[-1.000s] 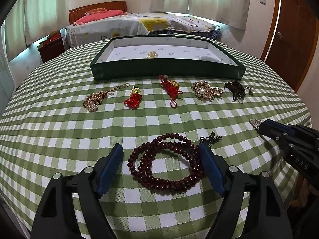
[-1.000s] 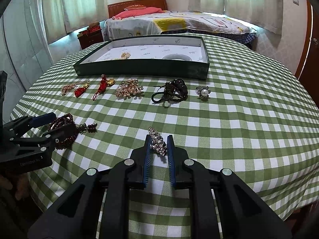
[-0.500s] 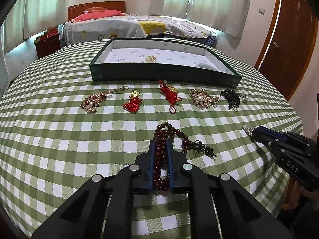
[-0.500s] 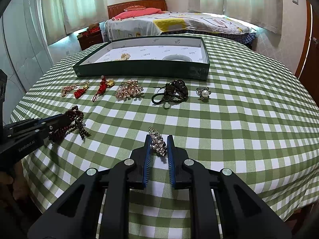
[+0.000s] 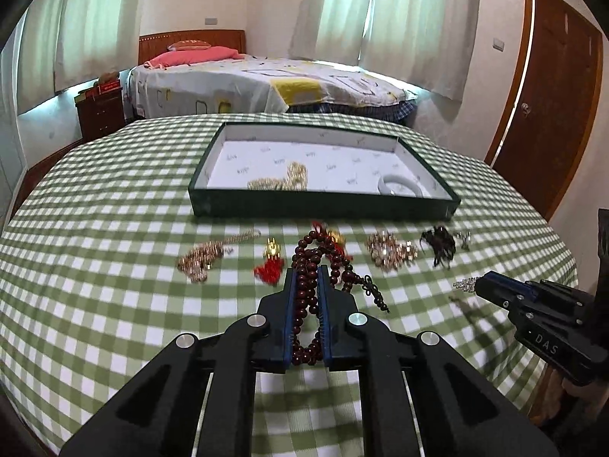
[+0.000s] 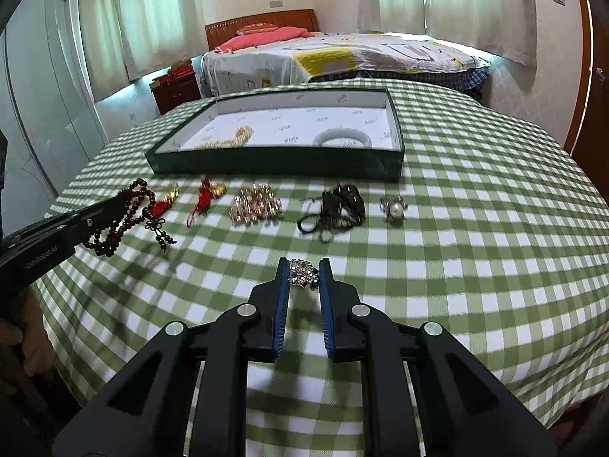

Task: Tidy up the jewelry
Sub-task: 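Carry the bead bracelet with the left tool over the tray while the right tool carries the brooch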

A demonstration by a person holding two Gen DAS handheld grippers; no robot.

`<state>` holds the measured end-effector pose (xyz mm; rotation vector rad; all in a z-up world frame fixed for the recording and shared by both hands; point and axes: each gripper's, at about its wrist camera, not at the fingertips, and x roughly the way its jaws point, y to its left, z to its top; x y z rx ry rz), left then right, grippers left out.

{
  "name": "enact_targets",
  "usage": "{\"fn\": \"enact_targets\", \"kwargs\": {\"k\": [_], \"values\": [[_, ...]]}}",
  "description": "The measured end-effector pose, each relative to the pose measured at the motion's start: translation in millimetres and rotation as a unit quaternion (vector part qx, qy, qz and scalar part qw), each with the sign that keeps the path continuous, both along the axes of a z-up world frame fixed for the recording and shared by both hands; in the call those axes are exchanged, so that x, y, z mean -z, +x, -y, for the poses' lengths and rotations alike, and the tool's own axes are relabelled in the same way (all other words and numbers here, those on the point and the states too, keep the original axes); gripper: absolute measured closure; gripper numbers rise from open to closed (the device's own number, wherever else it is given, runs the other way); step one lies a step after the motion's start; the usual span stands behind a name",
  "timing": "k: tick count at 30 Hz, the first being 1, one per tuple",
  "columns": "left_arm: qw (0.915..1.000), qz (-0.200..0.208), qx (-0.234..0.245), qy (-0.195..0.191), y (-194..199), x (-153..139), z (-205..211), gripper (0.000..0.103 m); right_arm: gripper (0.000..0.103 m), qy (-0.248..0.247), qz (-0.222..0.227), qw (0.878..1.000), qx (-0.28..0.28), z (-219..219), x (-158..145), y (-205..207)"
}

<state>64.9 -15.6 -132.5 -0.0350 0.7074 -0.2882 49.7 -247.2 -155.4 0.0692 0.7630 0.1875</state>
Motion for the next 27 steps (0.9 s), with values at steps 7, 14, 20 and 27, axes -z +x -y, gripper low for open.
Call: {"fn": "enact_targets", "kwargs": {"k": [7, 14, 20, 27], "values": [[0.9998, 0.019, -0.002, -0.003, 23.6, -17.4, 2.7, 0.092, 0.087, 0.01, 0.025, 1.0, -0.005, -7.0, -21.4, 26.3], [0.9994, 0.033, -0.001, -0.011, 66.1, -34.6, 7.8, 0.092, 0.087, 0.009, 0.062, 0.998, -0.006, -10.1, -49.3, 69.0], [0.9991, 0.041, -0.004, -0.011, 115.3, -42.0, 14.4, 0.092, 0.087, 0.007, 0.079, 0.997, 0.004, -5.1, -63.3, 125.2], [0.9997, 0.017, -0.013, -0.014, 177.4, -36.6, 17.1, 0.092, 0.087, 0.005, 0.064, 0.998, 0.014, 6.7, -60.9, 197.2]]}}
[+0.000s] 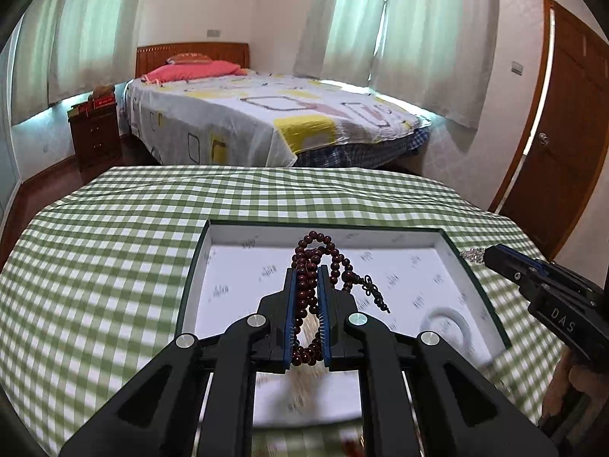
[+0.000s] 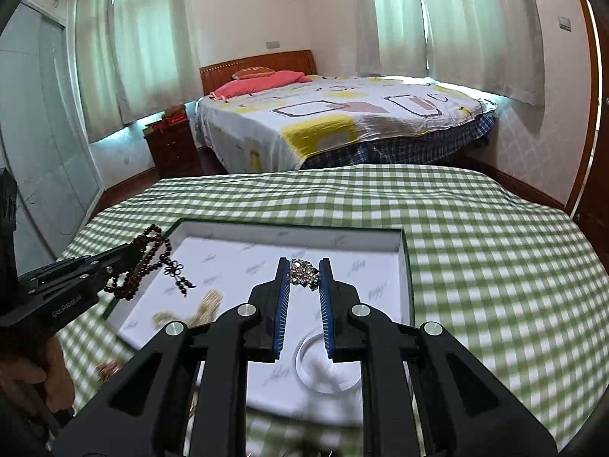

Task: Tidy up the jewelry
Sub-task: 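Carry the bead bracelet with the left tool over the tray while the right tool carries the brooch, then open the left tool to drop the beads while the right tool releases the brooch in the tray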

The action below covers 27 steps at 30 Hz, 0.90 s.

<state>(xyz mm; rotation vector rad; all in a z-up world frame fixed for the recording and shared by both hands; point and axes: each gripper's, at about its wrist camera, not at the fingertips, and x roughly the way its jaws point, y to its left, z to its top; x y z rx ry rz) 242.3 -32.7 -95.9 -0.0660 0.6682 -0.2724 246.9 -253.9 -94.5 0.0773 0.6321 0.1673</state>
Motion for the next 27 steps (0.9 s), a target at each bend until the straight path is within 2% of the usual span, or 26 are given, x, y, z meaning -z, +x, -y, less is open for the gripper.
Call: {"fn": "enact_targets", "kwargs": {"k": [10, 15, 22, 25, 27], "values": [[0.9965, -0.082, -0.017, 0.005, 82.6, 30.8, -0.7, 0.092, 0.087, 0.008, -0.095, 0.995, 0.017, 14.9, 38.3, 86.7], [0.9935, -0.11, -0.015, 0.024, 101.6, 44.9, 4.1, 0.092, 0.087, 0.01, -0.141, 0.99, 0.023, 19.3, 54.1, 107.9], [0.9877, -0.153, -0.015, 0.025, 111.6, 63.0, 3.2, 0.091, 0.086, 0.001, -0.167, 0.986, 0.024, 19.3, 65.9, 121.4], [0.986, -0.165, -0.015, 0.021, 116.6, 65.2, 1.5, 0.085, 0.072, 0.0, -0.164, 0.986, 0.024, 18.8, 66.2, 122.2], [0.9856, -0.167, -0.02, 0.019, 118.0, 65.4, 0.0, 0.064, 0.064, -0.002, -0.157, 0.987, 0.024, 18.2, 64.0, 119.8]]}}
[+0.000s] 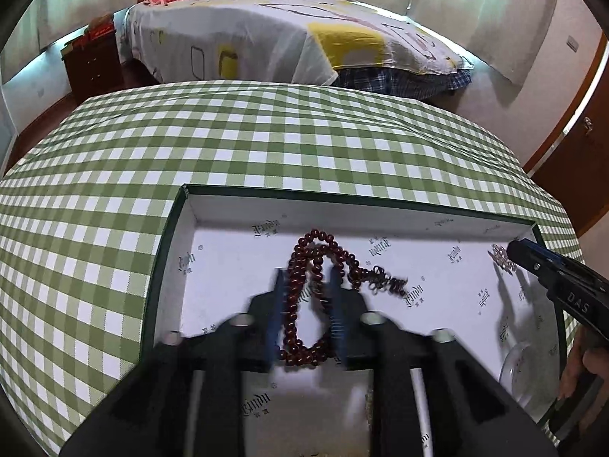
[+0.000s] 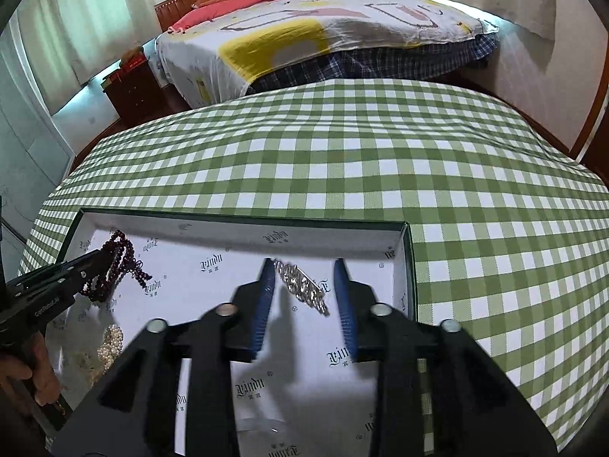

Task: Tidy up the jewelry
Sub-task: 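Open the left tool to drop the beads while the right tool releases the brooch in the tray, then withdraw both open tools from the tray toward the remaining jewelry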

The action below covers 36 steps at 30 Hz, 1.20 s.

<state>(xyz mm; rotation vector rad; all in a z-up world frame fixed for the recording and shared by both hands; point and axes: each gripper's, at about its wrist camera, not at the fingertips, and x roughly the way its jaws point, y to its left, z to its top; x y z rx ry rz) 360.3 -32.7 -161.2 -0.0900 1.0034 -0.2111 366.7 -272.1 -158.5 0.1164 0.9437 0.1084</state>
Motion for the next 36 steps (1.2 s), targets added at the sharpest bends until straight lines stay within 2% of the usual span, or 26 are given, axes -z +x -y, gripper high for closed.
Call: {"fn": "enact_targets", "kwargs": {"k": [2, 4, 7, 14, 18, 23, 36], "values": [[1.0, 0.004, -0.008, -0.003, 1.0, -1.5, -1.6, 0.054, 0.058, -0.001, 0.008, 1.0, -0.001, 0.6, -2.1, -1.7], [0.9999, 0.01, -0.008, -0.011, -0.1, -3.7, -2.7, 0.052, 0.057, -0.003, 0.017, 1.0, -0.001, 1.8, -5.3, -4.6], [0.9997, 0.023, -0.01, -0.003, -4.5, -8.9, -5.7, 0.042, 0.056, -0.005, 0.034, 0.999, 0.0, 1.3, -12.2, -11.9], [0.9959, 0.086, -0.023, -0.019, -30.0, -38.2, -15.8, 0.041, 0.055, -0.007, 0.072, 0.997, -0.001, -3.6, -29.9, -44.8], [0.9905, 0.134, -0.031, -0.007, -63.4, -59.6, -23.1, 0.037, 0.055, -0.003, 0.092, 0.996, 0.003, -5.4, -40.7, -67.0], [0.9843, 0.173, -0.027, 0.019, -103.8, -75.4, -23.7, 0.037, 0.055, -0.016, 0.109, 0.994, -0.002, -15.0, -49.3, -98.7], [0.9805, 0.194, -0.022, 0.025, -185.0, -75.4, -26.5, 0.037, 0.055, -0.023, 0.112, 0.993, -0.012, -34.1, -40.9, -178.5]]}}
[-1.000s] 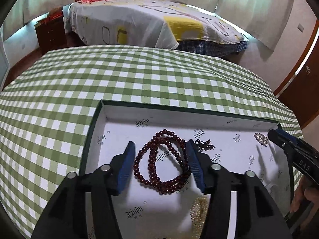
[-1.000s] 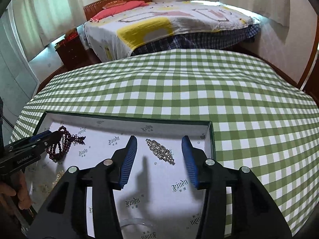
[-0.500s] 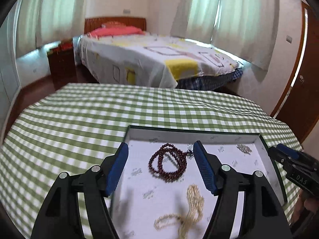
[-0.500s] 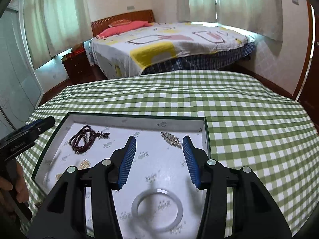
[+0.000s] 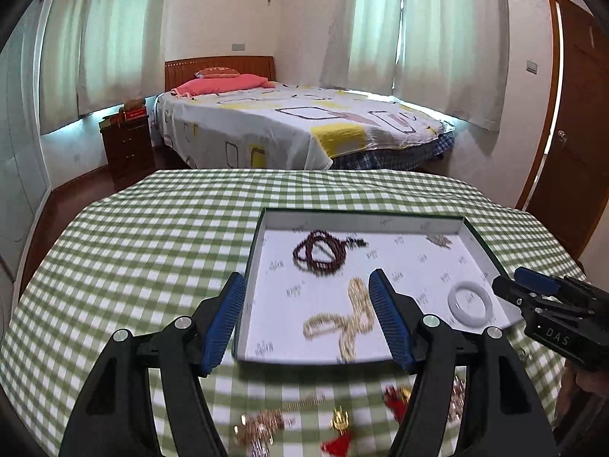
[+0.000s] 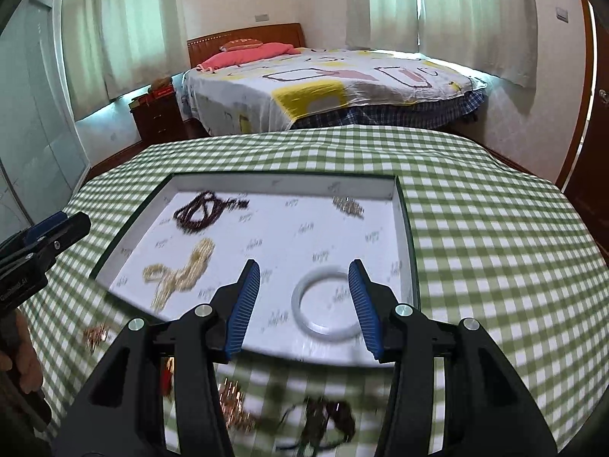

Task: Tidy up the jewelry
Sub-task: 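Withdraw both open tools from the tray toward the remaining jewelry, then close the left tool on the red tassel pendant while the right tool reaches the gold pearl cluster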

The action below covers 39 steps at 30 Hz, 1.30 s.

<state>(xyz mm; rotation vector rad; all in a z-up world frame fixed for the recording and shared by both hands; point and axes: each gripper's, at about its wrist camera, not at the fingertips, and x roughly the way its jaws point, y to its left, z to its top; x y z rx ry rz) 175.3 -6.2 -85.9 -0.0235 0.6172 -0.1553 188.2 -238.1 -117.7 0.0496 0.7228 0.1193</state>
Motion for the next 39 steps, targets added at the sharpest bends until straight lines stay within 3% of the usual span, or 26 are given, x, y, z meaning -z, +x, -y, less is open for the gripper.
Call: {"fn": "enact_targets", "kwargs": {"k": [14, 25, 34, 39], "values": [[0.9996, -0.029, -0.002, 0.001, -50.3, 36.1, -2.9, 0.037, 0.055, 0.002, -0.014, 1.0, -0.002, -0.8, 27.5, -64.8], [0.998, -0.056, 0.018, 0.024, -65.3, 67.6, 11.0, 0.039, 0.055, 0.015, -0.034, 0.999, -0.001, 2.9, 49.9, -82.8], [0.996, -0.084, 0.025, 0.022, -61.3, 83.2, 12.7, 0.052, 0.055, 0.021, -0.036, 0.999, -0.002, 3.2, 51.5, -82.7], [0.9946, -0.097, 0.033, 0.019, -60.2, 89.0, 13.1, 0.071, 0.055, 0.02, -0.037, 0.999, -0.001, 3.0, 52.8, -82.3]]}}
